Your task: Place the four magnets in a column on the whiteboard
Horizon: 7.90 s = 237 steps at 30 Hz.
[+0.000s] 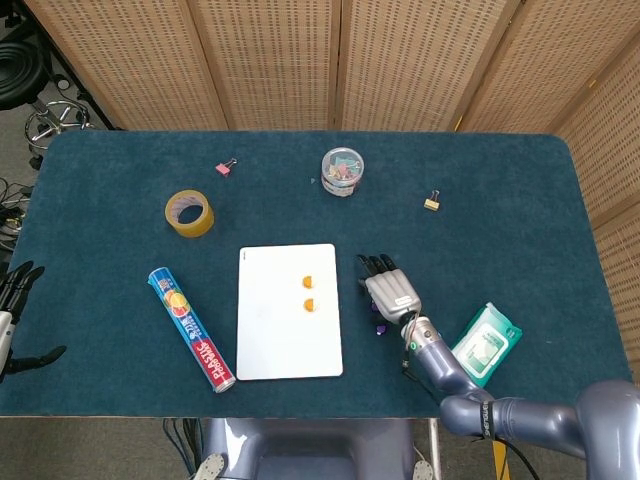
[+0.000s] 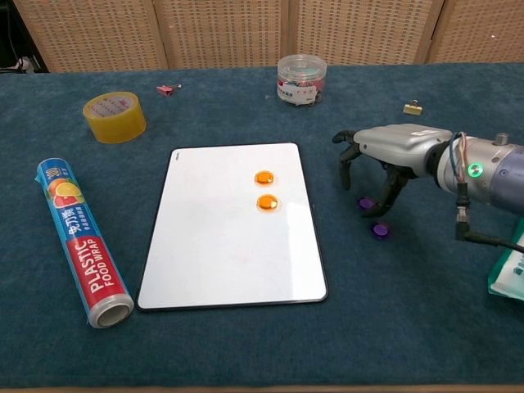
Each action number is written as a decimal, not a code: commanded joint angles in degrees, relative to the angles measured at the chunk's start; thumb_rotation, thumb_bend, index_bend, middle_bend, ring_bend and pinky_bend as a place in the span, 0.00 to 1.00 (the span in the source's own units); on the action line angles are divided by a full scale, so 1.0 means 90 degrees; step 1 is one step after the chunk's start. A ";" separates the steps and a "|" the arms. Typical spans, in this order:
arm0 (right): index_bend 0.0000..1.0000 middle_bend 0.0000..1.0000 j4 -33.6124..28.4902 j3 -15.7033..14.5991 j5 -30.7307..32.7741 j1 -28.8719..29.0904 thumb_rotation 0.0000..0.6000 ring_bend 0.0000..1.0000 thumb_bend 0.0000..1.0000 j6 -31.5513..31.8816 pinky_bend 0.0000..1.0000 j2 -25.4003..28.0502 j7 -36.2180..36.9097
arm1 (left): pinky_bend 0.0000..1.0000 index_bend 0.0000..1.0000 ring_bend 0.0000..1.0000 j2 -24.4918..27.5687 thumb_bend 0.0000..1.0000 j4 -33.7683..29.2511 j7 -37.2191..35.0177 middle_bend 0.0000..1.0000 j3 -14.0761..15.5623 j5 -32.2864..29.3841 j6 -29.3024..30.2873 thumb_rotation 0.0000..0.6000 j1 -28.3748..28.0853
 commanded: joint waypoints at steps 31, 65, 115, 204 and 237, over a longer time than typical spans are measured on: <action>0.50 0.00 0.0504 0.0071 0.0163 -0.0111 1.00 0.00 0.27 -0.0384 0.00 -0.0091 0.0222 | 0.00 0.00 0.00 -0.0006 0.00 -0.0017 -0.0020 0.00 0.0004 -0.0013 -0.0024 1.00 -0.0009; 0.59 0.00 -0.0505 0.0436 -0.0064 0.0300 1.00 0.00 0.30 -0.0129 0.00 -0.0472 -0.0095 | 0.00 0.00 0.00 0.0001 0.00 -0.0032 -0.0041 0.00 0.0035 0.0041 -0.0026 1.00 -0.0005; 0.41 0.00 -0.0305 0.0340 0.0545 0.0746 1.00 0.00 0.32 -0.0157 0.00 -0.1076 -0.0496 | 0.00 0.00 0.00 0.0106 0.00 0.0005 -0.0305 0.00 0.0037 0.0096 0.0011 1.00 0.0017; 0.51 0.00 -0.0276 -0.0351 -0.0949 -0.0967 1.00 0.00 0.31 0.0061 0.00 0.0165 0.0934 | 0.00 0.00 0.00 -0.0033 0.00 -0.0049 0.0036 0.00 0.0116 0.0141 -0.0002 1.00 0.0030; 0.56 0.00 -0.1514 0.0254 -0.0395 0.0037 1.00 0.00 0.33 0.0124 0.00 -0.0643 -0.0875 | 0.00 0.00 0.00 0.0043 0.00 -0.0027 -0.0175 0.00 0.0128 0.0219 0.0040 1.00 0.0049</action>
